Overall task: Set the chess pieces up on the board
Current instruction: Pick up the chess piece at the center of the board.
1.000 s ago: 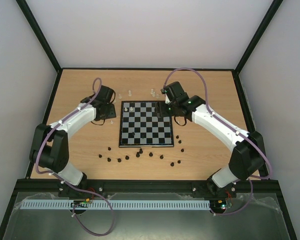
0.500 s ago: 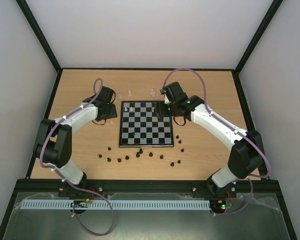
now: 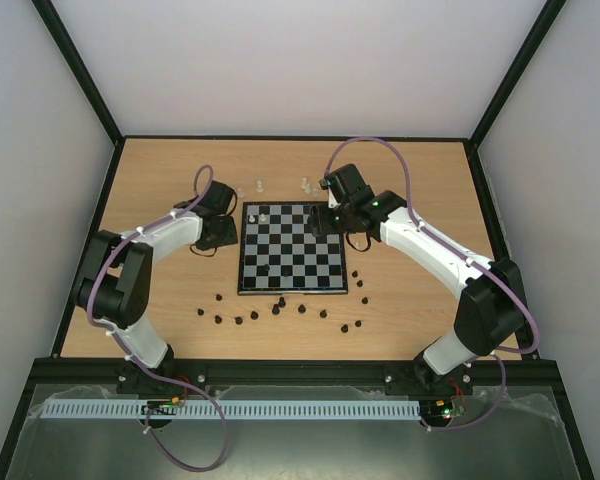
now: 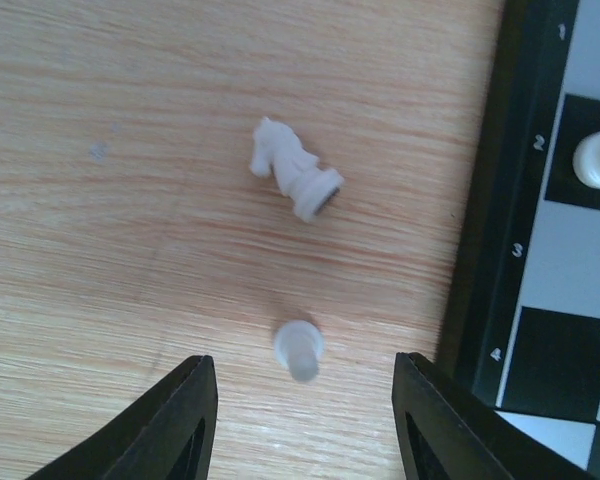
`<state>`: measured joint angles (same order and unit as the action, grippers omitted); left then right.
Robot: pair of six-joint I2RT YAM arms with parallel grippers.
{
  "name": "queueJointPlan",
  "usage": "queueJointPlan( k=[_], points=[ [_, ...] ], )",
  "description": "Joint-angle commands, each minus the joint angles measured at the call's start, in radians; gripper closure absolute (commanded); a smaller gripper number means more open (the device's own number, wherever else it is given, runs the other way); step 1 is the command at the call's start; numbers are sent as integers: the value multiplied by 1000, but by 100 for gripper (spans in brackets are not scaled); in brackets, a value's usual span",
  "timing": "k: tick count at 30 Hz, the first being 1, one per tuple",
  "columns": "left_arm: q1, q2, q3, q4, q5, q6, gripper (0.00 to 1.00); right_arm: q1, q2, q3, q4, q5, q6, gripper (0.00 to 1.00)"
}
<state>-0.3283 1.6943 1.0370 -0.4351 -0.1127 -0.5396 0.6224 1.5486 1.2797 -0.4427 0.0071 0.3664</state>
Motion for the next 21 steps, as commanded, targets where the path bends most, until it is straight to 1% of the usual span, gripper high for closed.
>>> queueJointPlan(
  k=[1, 4, 8, 11, 15, 21],
  points=[
    [-26, 27, -2, -2, 2, -24, 50, 7, 8, -12, -8, -10, -2, 32],
    [-27, 25, -4, -1, -5, -24, 54, 7, 8, -11, -9, -11, -3, 32],
    [-25, 29, -9, -2, -16, -21, 67, 8, 5, -13, -9, -9, -3, 32],
    [-22, 31, -9, 0, -24, -22, 71, 7, 5, -13, -9, -7, -3, 32],
    [-18, 47, -10, 4, -29, -22, 72, 7, 5, -15, -10, -10, -3, 32],
    [-11, 59, -17, 11, -39, -20, 72, 8, 5, -14, -10, -9, -4, 32]
  ],
)
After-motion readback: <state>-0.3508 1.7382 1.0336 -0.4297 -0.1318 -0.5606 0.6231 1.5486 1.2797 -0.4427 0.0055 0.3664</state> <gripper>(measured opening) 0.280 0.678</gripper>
